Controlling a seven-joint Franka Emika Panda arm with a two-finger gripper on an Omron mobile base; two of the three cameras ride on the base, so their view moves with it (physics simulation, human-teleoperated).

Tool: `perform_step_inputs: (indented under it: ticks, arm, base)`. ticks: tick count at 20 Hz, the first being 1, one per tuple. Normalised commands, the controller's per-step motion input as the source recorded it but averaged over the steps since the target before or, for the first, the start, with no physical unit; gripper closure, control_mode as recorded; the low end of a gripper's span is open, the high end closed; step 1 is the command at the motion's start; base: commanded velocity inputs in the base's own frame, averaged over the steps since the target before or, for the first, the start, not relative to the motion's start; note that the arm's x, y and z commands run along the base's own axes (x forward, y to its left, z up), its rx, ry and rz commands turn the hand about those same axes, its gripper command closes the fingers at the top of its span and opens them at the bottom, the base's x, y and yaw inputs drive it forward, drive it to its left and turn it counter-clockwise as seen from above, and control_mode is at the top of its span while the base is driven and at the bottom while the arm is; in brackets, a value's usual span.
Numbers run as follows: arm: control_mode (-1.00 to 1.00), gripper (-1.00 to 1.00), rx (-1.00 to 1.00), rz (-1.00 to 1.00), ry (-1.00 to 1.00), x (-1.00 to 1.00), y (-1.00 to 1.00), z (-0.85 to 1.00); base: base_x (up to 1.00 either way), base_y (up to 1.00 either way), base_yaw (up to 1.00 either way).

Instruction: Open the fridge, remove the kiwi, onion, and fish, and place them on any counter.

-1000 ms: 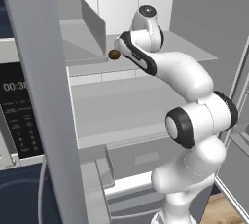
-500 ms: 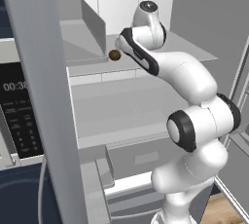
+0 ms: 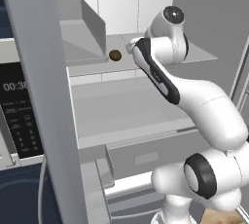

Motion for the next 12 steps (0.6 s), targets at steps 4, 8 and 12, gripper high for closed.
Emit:
perform_step_inputs:
  ticks: [4, 8, 12]
  arm:
    - [-1.0, 1.0, 0.01, 0.08, 0.02, -1.0, -0.21, 0.32]
    - [-1.0, 1.0, 0.0, 0.02, 0.02, -1.0, -0.11, 0.06]
    - [-1.0, 1.0, 0.0, -0.01, 0.03, -0.94, -0.26, 0.0]
  base:
    - [0.0, 0.0, 0.0]
    - [0.0, 0.0, 0.0]
    - [0.0, 0.0, 0.0]
